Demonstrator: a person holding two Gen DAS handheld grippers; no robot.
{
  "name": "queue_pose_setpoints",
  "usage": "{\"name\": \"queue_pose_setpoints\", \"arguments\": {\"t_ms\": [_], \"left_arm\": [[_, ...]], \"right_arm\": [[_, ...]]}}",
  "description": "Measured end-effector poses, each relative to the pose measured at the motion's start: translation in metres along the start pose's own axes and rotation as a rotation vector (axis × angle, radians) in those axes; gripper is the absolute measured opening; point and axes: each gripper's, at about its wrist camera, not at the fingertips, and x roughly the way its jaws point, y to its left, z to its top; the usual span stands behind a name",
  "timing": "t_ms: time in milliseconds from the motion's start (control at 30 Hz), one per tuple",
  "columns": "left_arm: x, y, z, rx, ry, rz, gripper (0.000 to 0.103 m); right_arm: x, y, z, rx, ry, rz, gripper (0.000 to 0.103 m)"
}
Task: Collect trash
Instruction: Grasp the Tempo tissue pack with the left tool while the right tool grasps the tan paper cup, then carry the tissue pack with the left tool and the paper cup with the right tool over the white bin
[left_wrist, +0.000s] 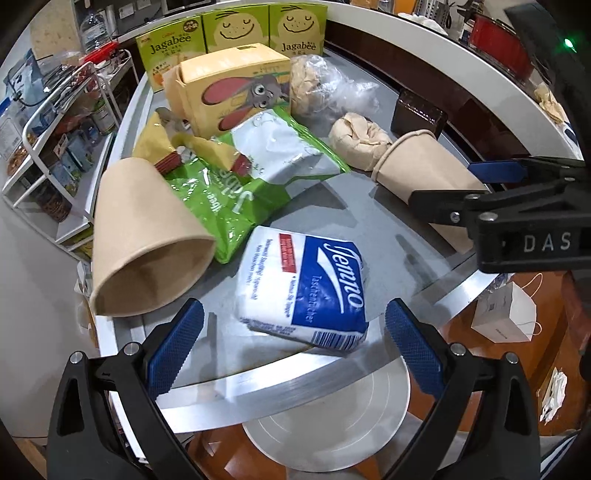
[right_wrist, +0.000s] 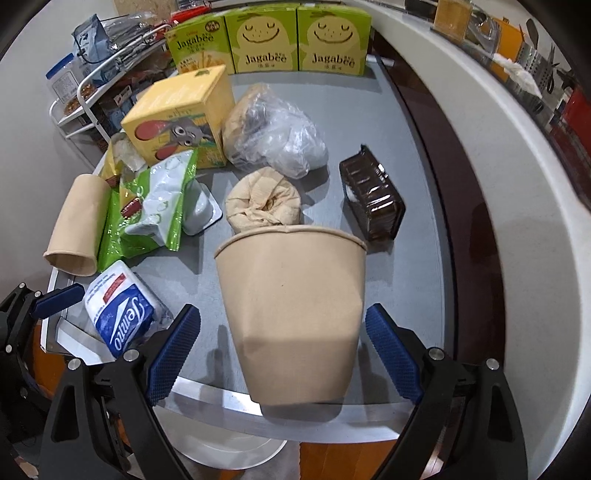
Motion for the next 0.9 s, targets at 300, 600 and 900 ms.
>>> {"name": "queue_pose_setpoints", "arguments": {"t_ms": [300,600,900], "left_arm": [[0.009,0.0,0.0,-0.005,0.007,0.005,0.099],[0.011,-0.004,0.004,0.04,-0.005,0.007,0.071],[0.0,-0.003,0.0,0.01,-0.017,-0.052,0.059]], "right_arm": [[0.018,-0.009,0.011,0.025,0.05,0.041,0.089],[0.023,-0.003,0.013,-0.013,0.064,0.044,0.08],[0.011,-0.007,0.001,0.026,0.061,0.103,0.078]]}}
